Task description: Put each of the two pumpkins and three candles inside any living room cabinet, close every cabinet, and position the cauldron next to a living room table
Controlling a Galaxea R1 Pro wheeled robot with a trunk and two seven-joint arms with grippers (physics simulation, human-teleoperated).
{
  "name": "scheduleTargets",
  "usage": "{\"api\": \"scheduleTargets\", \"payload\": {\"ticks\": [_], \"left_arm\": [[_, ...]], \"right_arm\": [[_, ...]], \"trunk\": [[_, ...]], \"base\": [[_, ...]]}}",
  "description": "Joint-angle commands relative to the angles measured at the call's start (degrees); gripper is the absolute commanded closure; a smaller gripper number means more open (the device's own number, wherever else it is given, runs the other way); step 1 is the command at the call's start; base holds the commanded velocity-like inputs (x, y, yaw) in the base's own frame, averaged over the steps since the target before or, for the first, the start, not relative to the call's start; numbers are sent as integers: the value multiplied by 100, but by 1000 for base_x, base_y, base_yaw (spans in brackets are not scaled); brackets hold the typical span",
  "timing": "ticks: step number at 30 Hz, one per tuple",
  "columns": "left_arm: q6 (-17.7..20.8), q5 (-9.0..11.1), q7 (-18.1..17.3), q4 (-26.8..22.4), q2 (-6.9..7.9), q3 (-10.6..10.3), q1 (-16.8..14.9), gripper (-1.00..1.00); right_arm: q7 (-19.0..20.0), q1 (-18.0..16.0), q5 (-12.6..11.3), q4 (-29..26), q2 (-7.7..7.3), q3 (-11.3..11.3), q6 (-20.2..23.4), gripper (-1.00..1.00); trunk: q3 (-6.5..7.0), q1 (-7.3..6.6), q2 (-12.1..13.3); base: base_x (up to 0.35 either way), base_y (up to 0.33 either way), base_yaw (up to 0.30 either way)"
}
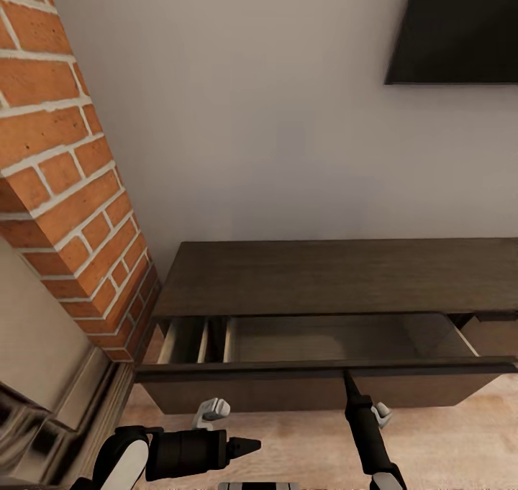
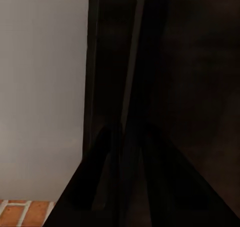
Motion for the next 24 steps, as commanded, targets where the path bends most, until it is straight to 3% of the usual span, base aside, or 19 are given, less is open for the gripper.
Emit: {"api": "scheduleTargets", "payload": {"ticks": [1,24], "left_arm": [[7,-43,-46,-3,3,-2,-4,-100],[5,-46,-46,1,-3,-10,-4,-100]], "right_arm": [[66,-3,15,-1,5,26,6,100],[66,-3,20,-1,5,26,6,100]], "trunk": [[-4,-2,-2],[-4,-2,-2]], "base": [[-39,0,0],[-127,0,0]]}}
